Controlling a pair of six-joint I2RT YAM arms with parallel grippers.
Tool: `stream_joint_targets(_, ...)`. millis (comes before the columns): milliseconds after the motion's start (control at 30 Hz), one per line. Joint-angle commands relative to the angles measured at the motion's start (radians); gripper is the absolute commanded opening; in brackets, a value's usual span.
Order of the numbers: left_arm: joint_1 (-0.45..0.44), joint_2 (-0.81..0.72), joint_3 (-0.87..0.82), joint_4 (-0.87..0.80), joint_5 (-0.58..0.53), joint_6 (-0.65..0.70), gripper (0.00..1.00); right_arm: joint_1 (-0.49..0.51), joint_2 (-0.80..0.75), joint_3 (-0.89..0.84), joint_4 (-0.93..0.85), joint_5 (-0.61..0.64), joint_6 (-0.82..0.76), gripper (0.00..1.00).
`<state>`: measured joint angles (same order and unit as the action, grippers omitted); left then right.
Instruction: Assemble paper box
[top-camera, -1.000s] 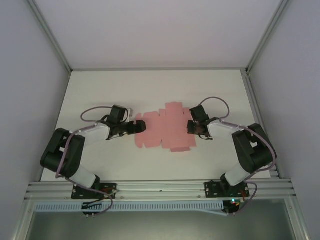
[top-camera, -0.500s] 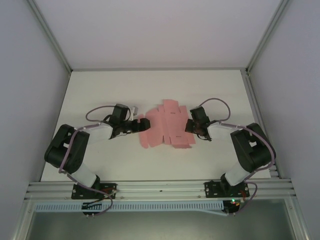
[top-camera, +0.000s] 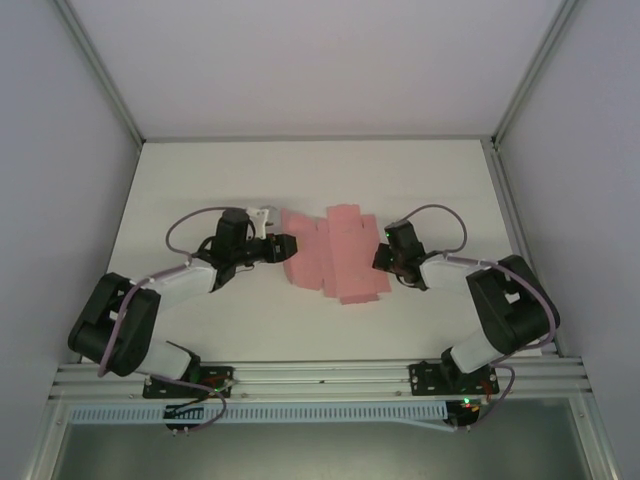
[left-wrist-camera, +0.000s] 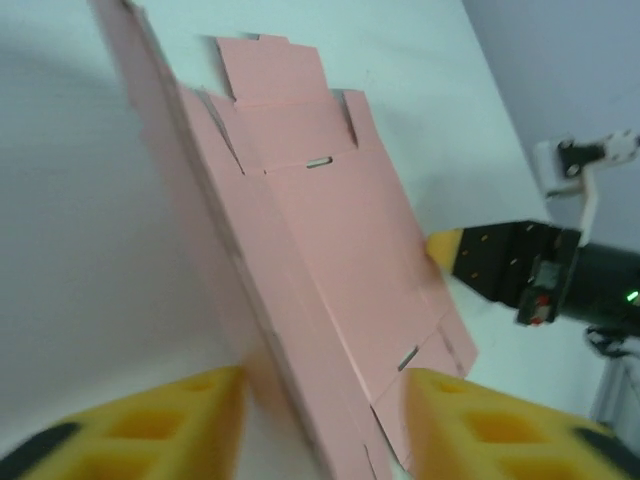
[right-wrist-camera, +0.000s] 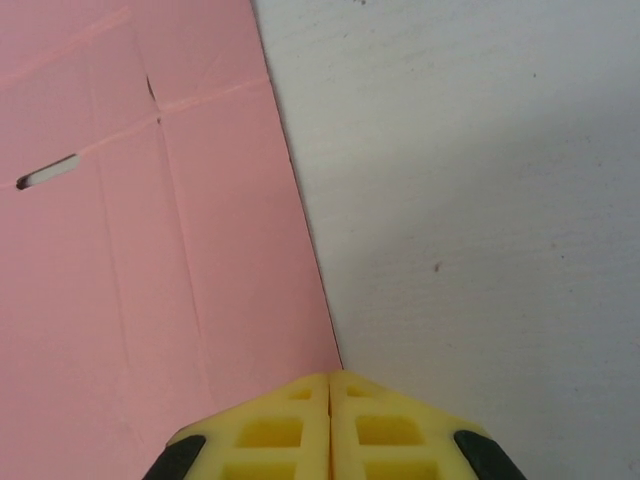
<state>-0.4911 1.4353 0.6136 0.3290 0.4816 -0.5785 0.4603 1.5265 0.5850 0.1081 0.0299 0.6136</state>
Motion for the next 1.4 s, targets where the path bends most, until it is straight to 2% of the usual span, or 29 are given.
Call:
stream_joint_targets(0, -0.008, 0.013, 0.039, -0.035, -0.025, 0.030, 0.24, 0.009, -0.015, -0.039, -0.084, -0.028, 0.008, 0.10)
stream_joint_targets(33, -0.010, 0.006, 0.044, -0.041, -0.026, 0.040, 0.17, 0.009, -0.028, -0.039, -0.090, -0.023, 0.006, 0.10)
stream_joint_targets(67, -0.012, -0.005, 0.050, -0.053, -0.040, 0.050, 0.05, 0.008, -0.046, -0.038, -0.093, -0.023, 0.003, 0.11)
stream_joint_targets(100, -0.014, -0.018, 0.054, -0.065, -0.055, 0.060, 0.00, 0.007, -0.068, -0.039, -0.094, -0.024, 0.001, 0.13)
stream_joint_targets(200, -0.017, -0.074, 0.058, -0.080, -0.068, 0.111, 0.00, 0.000, -0.163, -0.040, -0.098, -0.048, -0.003, 0.19)
stream_joint_targets(300, -0.023, -0.159, 0.047, -0.053, -0.039, 0.188, 0.00, -0.009, -0.298, -0.045, -0.107, -0.061, -0.030, 0.35)
stream_joint_targets(367, -0.024, -0.230, 0.020, -0.010, -0.003, 0.240, 0.00, -0.025, -0.405, -0.059, -0.108, -0.068, -0.051, 0.52)
stream_joint_targets(400, -0.026, -0.266, 0.005, 0.011, 0.012, 0.259, 0.00, -0.037, -0.458, -0.073, -0.098, -0.080, -0.067, 0.57)
stream_joint_targets(533, -0.028, -0.385, -0.025, 0.058, 0.086, 0.274, 0.00, -0.112, -0.675, -0.163, -0.027, -0.153, -0.115, 0.78)
stream_joint_targets(633, -0.035, -0.444, -0.044, 0.116, 0.220, 0.263, 0.00, -0.198, -0.804, -0.244, 0.040, -0.232, -0.100, 0.91)
stream_joint_targets(733, -0.049, -0.505, -0.052, 0.134, 0.237, 0.269, 0.00, -0.278, -0.853, -0.291, 0.134, -0.448, -0.121, 1.00)
stream_joint_targets(867, -0.056, -0.555, -0.056, 0.180, 0.290, 0.233, 0.00, -0.300, -0.845, -0.318, 0.254, -0.620, -0.135, 1.00)
stream_joint_targets(933, -0.059, -0.571, -0.055, 0.198, 0.294, 0.200, 0.00, -0.299, -0.839, -0.322, 0.297, -0.659, -0.133, 0.99)
stream_joint_targets(1033, -0.060, -0.590, -0.052, 0.215, 0.295, 0.163, 0.00, -0.302, -0.837, -0.344, 0.380, -0.702, -0.122, 0.93)
stream_joint_targets(1200, -0.061, -0.626, -0.044, 0.209, 0.284, 0.147, 0.00, -0.302, -0.843, -0.344, 0.427, -0.774, -0.104, 0.70)
stream_joint_targets(1267, -0.060, -0.632, -0.041, 0.193, 0.269, 0.152, 0.00, -0.302, -0.850, -0.340, 0.427, -0.781, -0.103, 0.56)
stream_joint_targets(1367, -0.060, -0.633, -0.039, 0.170, 0.249, 0.157, 0.00, -0.302, -0.860, -0.326, 0.389, -0.761, -0.111, 0.40)
